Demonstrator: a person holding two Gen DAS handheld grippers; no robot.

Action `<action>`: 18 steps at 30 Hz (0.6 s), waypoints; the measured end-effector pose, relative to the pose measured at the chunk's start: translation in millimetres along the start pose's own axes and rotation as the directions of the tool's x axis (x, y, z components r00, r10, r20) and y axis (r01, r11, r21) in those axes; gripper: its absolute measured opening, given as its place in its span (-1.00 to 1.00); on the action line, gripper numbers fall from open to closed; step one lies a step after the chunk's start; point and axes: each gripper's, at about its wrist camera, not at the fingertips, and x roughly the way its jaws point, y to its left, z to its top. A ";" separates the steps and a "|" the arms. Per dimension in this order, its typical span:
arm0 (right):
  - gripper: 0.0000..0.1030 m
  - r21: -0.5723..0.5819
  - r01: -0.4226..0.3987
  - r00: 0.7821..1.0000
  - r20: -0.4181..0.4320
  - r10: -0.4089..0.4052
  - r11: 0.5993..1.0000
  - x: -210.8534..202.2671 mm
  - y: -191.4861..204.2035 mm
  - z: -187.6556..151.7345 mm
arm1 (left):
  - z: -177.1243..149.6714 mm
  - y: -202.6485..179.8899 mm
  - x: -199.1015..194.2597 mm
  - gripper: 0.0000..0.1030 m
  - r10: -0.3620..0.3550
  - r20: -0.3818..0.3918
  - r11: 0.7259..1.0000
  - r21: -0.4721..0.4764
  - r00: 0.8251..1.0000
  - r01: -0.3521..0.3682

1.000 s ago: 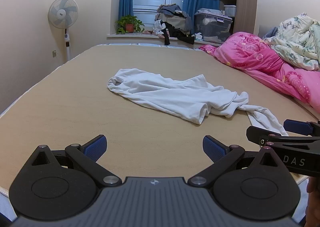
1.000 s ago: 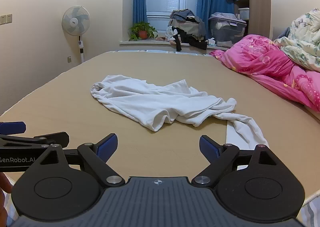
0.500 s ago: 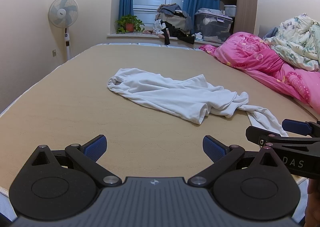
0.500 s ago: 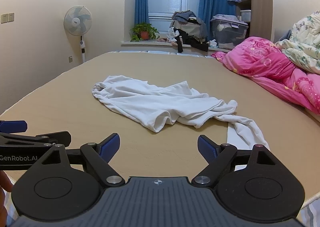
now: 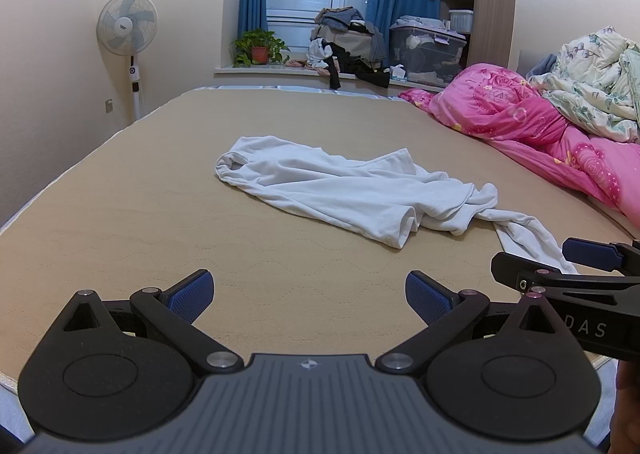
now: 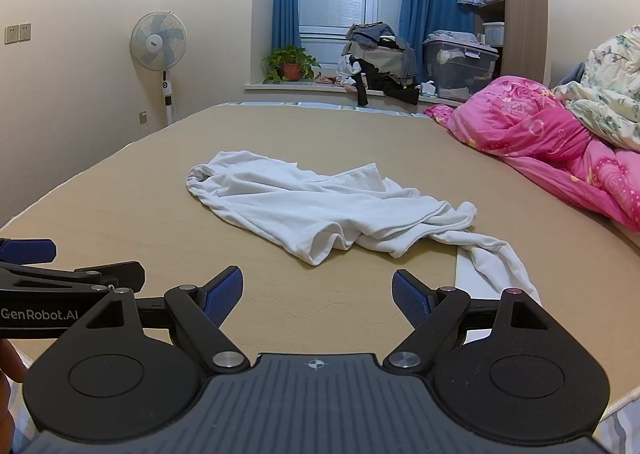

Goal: Fold small clothes

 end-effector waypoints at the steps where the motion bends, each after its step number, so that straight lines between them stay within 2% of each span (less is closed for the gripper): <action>1: 0.62 0.000 0.000 1.000 0.000 0.000 1.000 -0.1 0.3 0.0 | 0.0 0.0 0.4 0.99 0.000 0.000 1.000 0.000 1.000 0.000; 11: 0.62 0.001 0.001 1.000 0.004 -0.001 1.000 0.9 1.4 -0.8 | 0.2 0.1 0.4 0.99 0.002 0.001 1.000 0.000 1.000 -0.002; 15: 0.43 0.001 0.022 0.999 0.023 -0.022 1.000 2.9 -1.1 0.0 | 0.1 4.0 0.9 0.99 0.020 0.008 1.000 -0.004 1.000 -0.020; 18: 0.33 0.024 -0.005 1.000 0.012 0.005 1.000 6.5 -13.8 5.4 | -0.6 6.0 1.3 0.90 0.034 0.016 0.999 0.002 0.999 -0.034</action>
